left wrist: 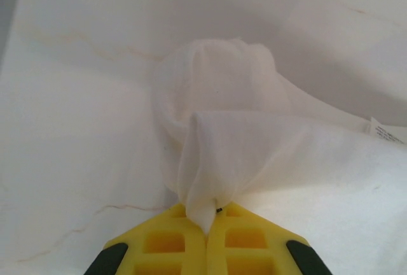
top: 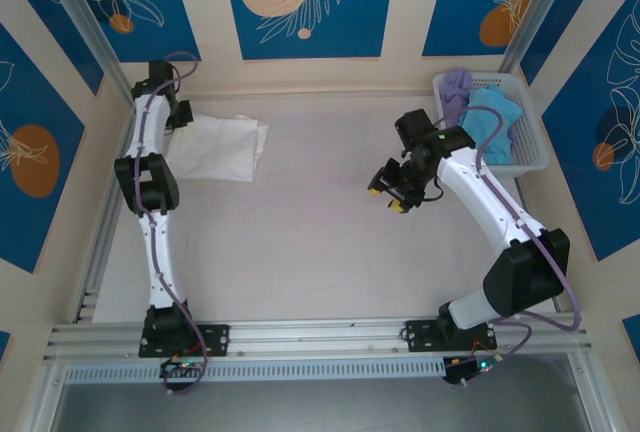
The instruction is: Fold and stack the t-shirts
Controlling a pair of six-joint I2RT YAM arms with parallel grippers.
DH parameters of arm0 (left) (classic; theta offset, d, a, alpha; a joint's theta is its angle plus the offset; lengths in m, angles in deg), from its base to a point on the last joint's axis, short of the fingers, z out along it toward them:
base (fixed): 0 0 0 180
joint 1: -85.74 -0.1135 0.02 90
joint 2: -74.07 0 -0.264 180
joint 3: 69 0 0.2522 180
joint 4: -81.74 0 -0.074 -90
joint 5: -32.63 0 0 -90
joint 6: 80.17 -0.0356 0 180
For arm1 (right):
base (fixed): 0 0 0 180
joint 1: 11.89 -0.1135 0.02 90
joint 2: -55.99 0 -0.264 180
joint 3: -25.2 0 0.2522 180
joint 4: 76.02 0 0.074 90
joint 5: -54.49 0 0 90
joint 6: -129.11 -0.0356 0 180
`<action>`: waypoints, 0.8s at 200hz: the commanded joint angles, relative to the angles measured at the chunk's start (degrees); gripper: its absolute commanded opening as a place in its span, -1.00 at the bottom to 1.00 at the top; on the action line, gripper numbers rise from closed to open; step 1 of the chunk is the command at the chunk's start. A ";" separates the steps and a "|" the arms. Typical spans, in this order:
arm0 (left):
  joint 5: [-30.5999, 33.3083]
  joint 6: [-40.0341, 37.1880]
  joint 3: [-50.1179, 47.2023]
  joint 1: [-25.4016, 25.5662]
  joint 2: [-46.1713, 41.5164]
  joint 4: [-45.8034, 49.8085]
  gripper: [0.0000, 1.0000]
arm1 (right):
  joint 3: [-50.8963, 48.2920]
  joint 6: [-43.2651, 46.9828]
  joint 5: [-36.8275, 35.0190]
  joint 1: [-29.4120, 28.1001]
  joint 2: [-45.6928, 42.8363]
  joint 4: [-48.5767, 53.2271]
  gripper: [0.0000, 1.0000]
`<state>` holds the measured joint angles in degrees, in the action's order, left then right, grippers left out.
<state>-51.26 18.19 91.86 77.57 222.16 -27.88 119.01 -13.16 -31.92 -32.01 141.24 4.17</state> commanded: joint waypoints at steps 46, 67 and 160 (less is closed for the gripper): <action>1.92 -2.24 5.65 -4.27 0.99 -3.36 -0.84 | 9.65 -2.15 0.54 -3.15 8.50 3.35 0.00; 2.69 -1.13 7.29 -4.57 1.13 -4.45 -0.81 | 11.63 -1.94 0.37 -3.95 10.33 3.87 -0.01; 8.33 4.46 6.96 -4.64 1.17 -3.30 0.35 | 10.75 -1.31 0.62 -4.36 9.64 3.07 0.00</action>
<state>-45.25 19.72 97.22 73.73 222.77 -32.64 129.30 -14.03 -31.90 -36.16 151.82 5.94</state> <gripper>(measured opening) 0.522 0.499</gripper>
